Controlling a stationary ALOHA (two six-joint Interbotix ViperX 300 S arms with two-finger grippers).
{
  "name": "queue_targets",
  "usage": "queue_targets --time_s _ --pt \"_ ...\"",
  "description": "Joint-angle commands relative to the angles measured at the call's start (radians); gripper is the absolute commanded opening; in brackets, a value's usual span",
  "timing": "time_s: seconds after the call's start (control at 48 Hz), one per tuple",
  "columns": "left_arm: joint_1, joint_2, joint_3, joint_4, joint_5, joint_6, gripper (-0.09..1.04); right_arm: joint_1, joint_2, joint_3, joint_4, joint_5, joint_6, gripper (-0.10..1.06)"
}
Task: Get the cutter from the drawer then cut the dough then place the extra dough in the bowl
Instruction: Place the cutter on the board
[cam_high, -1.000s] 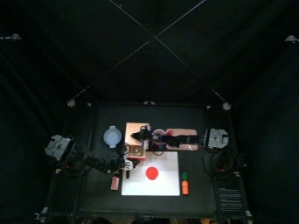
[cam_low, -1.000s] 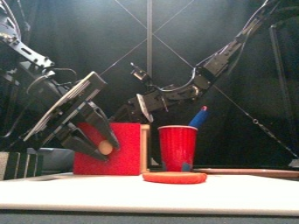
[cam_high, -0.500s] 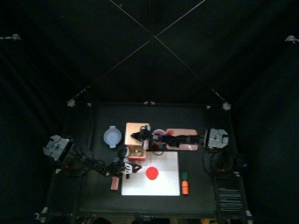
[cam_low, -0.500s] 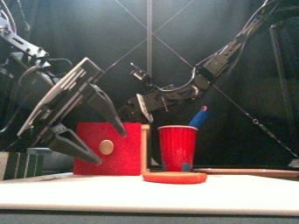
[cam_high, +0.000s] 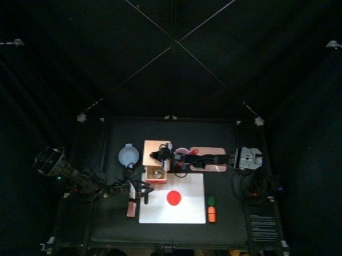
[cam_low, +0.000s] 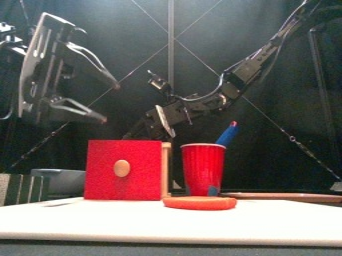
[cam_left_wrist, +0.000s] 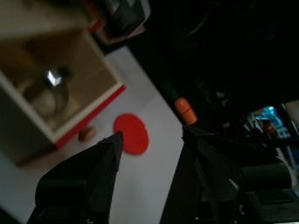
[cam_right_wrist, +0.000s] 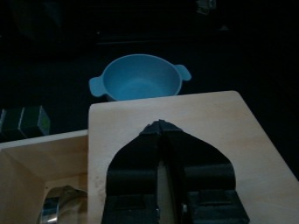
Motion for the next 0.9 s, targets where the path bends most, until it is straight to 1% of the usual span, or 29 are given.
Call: queue_targets --time_s 0.021,0.125,0.229,0.292,0.396,0.521,0.604,0.792,0.896 --pt "0.009 -0.072 0.032 0.149 -0.1 0.064 0.9 0.031 -0.078 -0.018 0.011 0.028 0.003 0.53" --pt "0.034 -0.126 0.066 0.259 -0.169 0.127 0.9 0.061 -0.117 -0.015 0.025 0.071 0.003 0.62" --pt "0.064 -0.172 0.095 0.348 -0.202 0.184 0.9 0.094 -0.156 -0.015 0.037 0.146 0.002 0.68" --pt "0.08 -0.192 0.109 0.383 -0.207 0.212 0.9 0.114 -0.175 -0.02 0.04 0.206 0.003 0.69" --pt "0.107 -0.224 0.129 0.425 -0.207 0.244 0.9 0.129 -0.195 -0.029 0.06 0.31 0.003 0.69" --pt "0.123 -0.256 0.153 0.479 -0.207 0.282 0.9 0.135 -0.206 -0.038 0.092 0.436 0.003 0.69" --pt "0.124 -0.275 0.166 0.52 -0.207 0.308 0.9 0.133 -0.207 -0.046 0.095 0.491 0.002 0.69" --pt "0.126 -0.296 0.179 0.635 -0.209 0.347 0.9 0.129 -0.207 -0.063 0.092 0.571 0.002 0.69" --pt "0.133 -0.296 0.179 0.666 -0.209 0.362 0.9 0.127 -0.202 -0.074 0.092 0.603 0.002 0.69"
